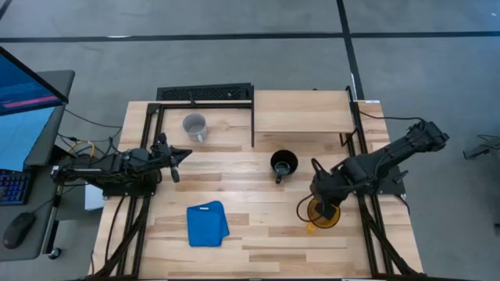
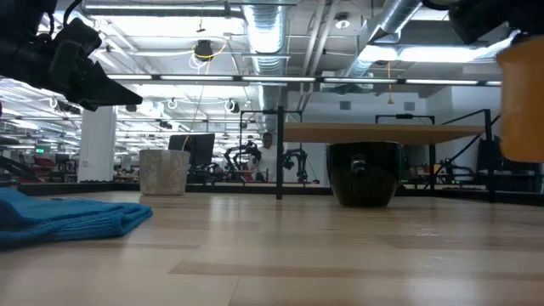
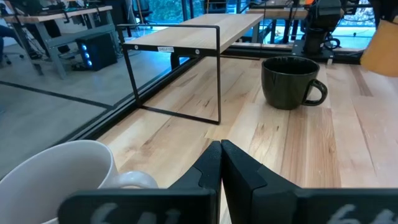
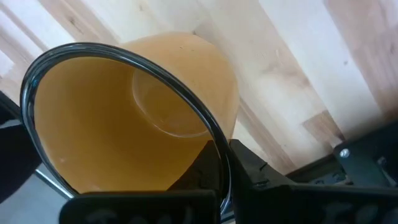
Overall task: Stack small to large cups/mugs on shelf
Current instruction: Put the yellow mug on the shelf
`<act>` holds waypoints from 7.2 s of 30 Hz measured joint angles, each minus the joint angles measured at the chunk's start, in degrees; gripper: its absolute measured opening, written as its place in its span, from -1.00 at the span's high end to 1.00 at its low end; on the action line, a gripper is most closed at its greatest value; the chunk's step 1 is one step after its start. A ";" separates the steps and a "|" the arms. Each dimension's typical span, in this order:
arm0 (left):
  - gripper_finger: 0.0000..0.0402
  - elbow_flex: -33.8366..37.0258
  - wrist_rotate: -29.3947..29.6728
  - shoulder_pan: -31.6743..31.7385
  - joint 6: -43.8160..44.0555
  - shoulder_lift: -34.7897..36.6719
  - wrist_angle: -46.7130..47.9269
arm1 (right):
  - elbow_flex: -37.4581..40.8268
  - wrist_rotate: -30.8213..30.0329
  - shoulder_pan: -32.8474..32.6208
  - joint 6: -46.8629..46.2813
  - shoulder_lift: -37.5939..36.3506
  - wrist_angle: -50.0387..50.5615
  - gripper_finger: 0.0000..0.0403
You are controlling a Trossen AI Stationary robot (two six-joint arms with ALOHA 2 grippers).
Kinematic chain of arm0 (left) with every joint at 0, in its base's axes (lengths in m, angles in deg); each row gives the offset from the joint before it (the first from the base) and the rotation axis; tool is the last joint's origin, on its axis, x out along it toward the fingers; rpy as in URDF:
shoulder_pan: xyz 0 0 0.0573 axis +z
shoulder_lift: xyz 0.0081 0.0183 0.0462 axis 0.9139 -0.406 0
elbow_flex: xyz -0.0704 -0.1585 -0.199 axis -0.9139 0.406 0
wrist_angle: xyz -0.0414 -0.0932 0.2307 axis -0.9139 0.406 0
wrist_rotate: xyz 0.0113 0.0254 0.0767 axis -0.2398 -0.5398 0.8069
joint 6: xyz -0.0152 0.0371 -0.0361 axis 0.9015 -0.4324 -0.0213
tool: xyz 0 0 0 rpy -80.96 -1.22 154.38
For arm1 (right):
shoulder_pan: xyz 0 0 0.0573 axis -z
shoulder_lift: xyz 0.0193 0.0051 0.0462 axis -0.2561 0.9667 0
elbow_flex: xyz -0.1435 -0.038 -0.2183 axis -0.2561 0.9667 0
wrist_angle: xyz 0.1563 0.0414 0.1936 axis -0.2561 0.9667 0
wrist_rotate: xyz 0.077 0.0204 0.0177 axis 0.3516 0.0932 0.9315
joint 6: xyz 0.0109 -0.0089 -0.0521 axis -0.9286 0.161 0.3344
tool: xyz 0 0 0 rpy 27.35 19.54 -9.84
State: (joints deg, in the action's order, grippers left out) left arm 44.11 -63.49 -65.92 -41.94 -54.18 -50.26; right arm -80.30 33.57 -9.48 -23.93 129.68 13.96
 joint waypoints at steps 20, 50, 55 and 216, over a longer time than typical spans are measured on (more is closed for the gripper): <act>1.00 0.00 0.26 0.01 0.00 0.00 0.71 | -2.62 1.43 21.23 21.70 -8.80 10.93 0.88; 1.00 0.00 0.22 0.02 1.73 0.00 0.71 | -28.79 -15.20 58.31 61.30 -6.75 18.24 0.88; 1.00 0.00 0.20 0.02 1.73 0.00 0.88 | -32.13 -16.46 64.00 68.10 -4.50 17.83 0.88; 1.00 0.00 -0.07 0.02 10.32 0.00 2.59 | -32.39 -10.45 83.61 96.02 10.80 17.14 0.54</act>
State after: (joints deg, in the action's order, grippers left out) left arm 44.11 -63.55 -65.90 -31.62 -54.18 -47.67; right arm -112.69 23.12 74.13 72.09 140.48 31.10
